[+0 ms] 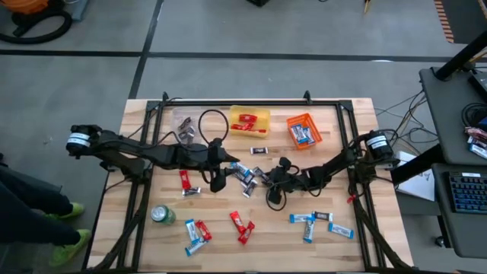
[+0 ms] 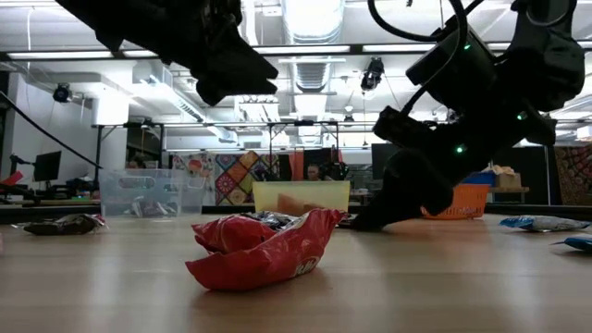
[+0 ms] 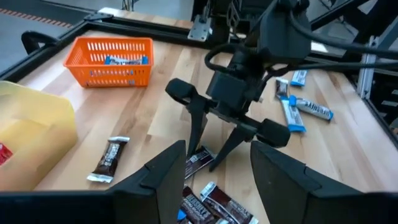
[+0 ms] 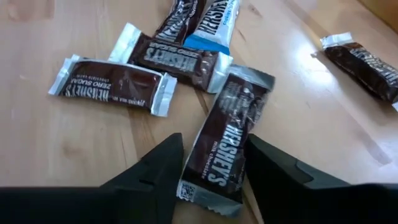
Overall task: Sort candy
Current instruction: Put the brown chocolate bar into the transparent bin
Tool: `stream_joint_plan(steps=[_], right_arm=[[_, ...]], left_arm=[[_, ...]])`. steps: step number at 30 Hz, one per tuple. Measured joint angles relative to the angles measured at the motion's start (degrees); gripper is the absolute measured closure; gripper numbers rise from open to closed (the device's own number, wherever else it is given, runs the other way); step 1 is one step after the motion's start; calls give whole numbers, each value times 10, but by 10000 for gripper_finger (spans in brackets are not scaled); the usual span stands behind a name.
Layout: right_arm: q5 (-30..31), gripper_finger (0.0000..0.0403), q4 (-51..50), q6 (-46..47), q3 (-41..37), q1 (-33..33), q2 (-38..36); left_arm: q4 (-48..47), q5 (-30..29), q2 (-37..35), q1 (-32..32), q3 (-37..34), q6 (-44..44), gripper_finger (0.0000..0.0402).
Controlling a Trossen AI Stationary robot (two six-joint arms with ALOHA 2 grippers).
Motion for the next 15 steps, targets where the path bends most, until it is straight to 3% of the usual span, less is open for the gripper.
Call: stream_joint_plan(steps=[8,15], right_arm=[[1,321,-5,7,-1,-1,-4],[-2,329,-23,10,-3,-2,-37]], left_arm=[[1,1,39,0,0,10,238],[8,2,47,0,0,20,238]])
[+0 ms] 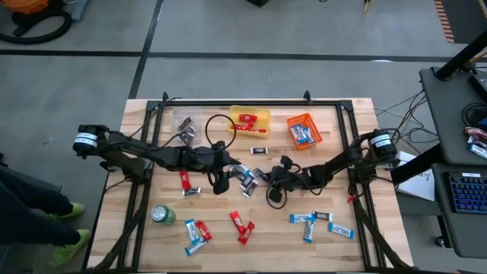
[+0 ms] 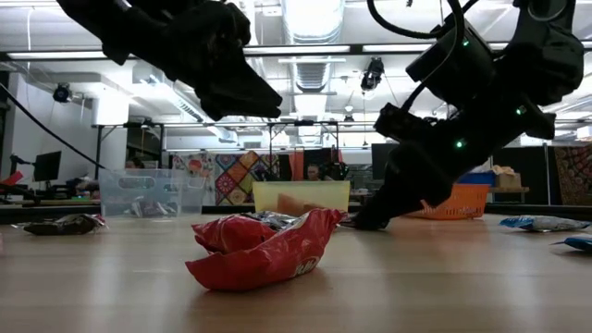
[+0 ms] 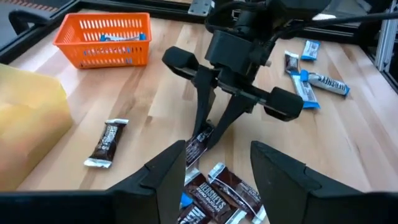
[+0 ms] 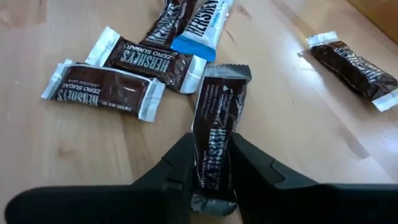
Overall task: Sort candy
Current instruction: Put the brown chocolate bar into the transparent bin
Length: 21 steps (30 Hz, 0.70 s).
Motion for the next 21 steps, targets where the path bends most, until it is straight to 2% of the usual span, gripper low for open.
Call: stream_joint_plan(steps=[5,12,17,21], right_arm=[[-28,338,0,10,-1,-2,-54],[-133,367,-8,77,0,-25,-130],[-204,385,-11,111,0,-41,-157],[-215,390,0,88,0,-42,-161]], left_arm=[[5,0,0,0,1,46,238],[17,10,0,-1,1,124,238],[50,32,0,-10,1,185,238],[67,34,0,-12,1,186,238]])
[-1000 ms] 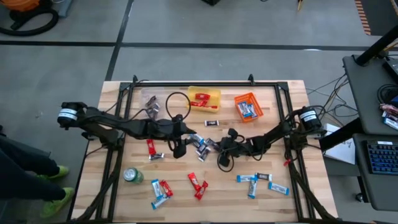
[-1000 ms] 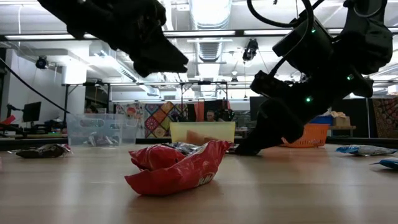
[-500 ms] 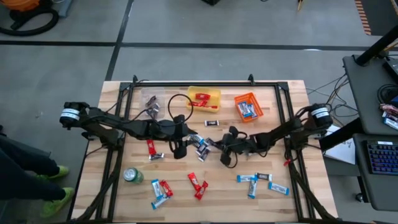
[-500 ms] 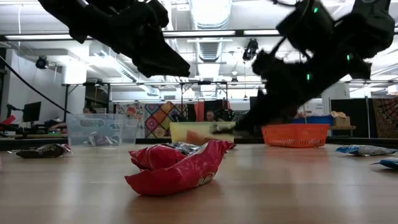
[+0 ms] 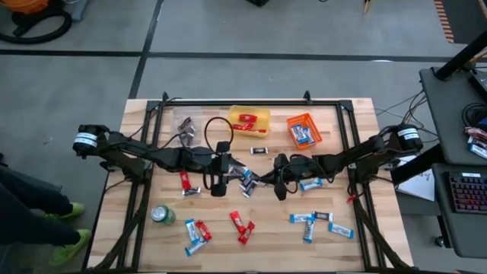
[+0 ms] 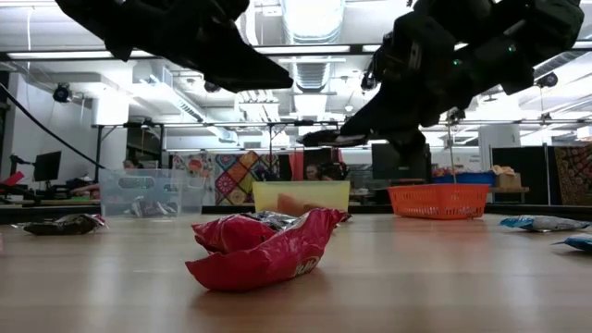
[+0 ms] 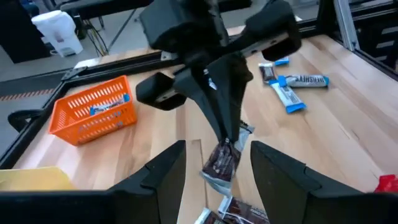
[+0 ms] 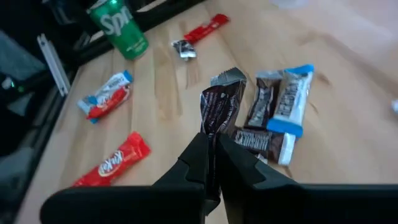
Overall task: Sort candy
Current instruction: Put the brown chocolate bar into the transparent bin
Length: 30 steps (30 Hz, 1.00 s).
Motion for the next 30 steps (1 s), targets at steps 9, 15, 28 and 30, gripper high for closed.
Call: stream_joint_plan(steps=[9,15,28,30], right_arm=[[-121,390,72,64,0,-24,0],[-178,390,119,115,0,-41,0],[-196,390,192,186,0,-42,0],[-196,390,193,191,1,-42,0]], left_arm=[[3,16,0,-31,-4,69,238],[9,15,0,-50,-4,114,238],[46,10,0,-49,-4,124,238],[59,10,0,-49,-4,124,238]])
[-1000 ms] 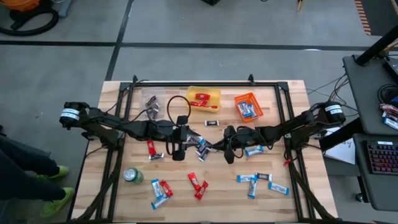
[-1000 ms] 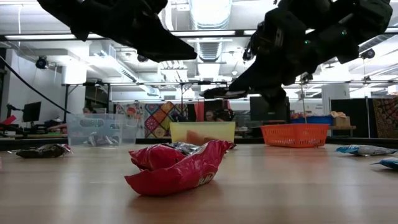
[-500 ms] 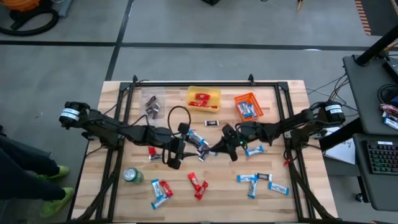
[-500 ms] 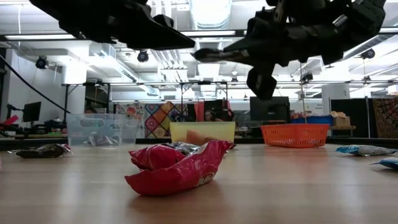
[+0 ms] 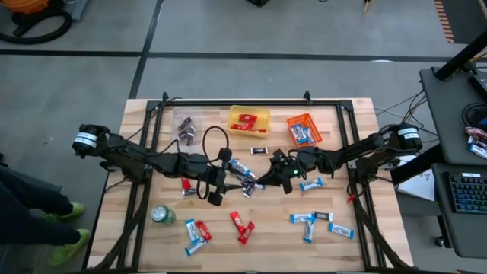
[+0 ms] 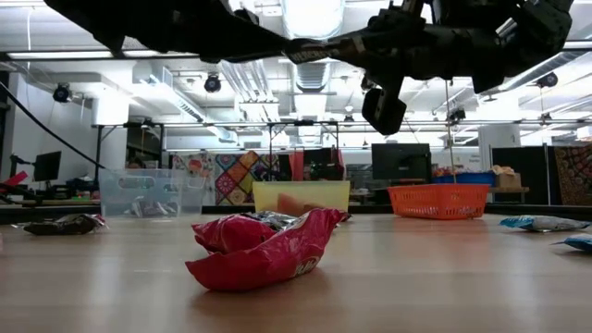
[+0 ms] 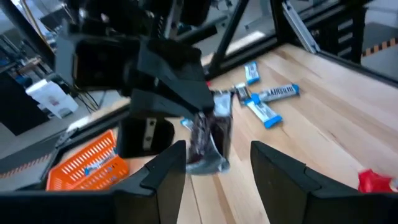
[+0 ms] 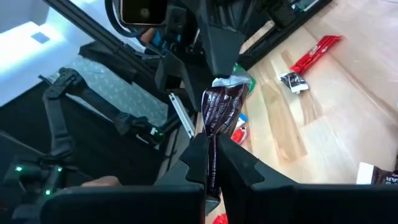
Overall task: Sort candy
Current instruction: Put the brown chocolate bar into the transparent bin
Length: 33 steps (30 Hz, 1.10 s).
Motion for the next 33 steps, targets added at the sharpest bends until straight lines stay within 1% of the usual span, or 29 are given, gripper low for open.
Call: stream_joint_plan(steps=[6,10,18,22,26,33], right_arm=[[1,390,30,27,0,0,0],[2,390,42,43,0,0,0],[6,390,64,75,0,0,0],[6,390,65,76,0,0,0],[6,390,65,71,0,0,0],[6,390,65,68,0,0,0]], left_arm=[[6,0,0,0,0,11,238],[33,0,0,0,0,14,238],[51,-1,0,0,0,29,248],[65,-1,0,0,0,30,248],[64,-28,0,0,0,31,248],[54,-30,0,0,0,30,249]])
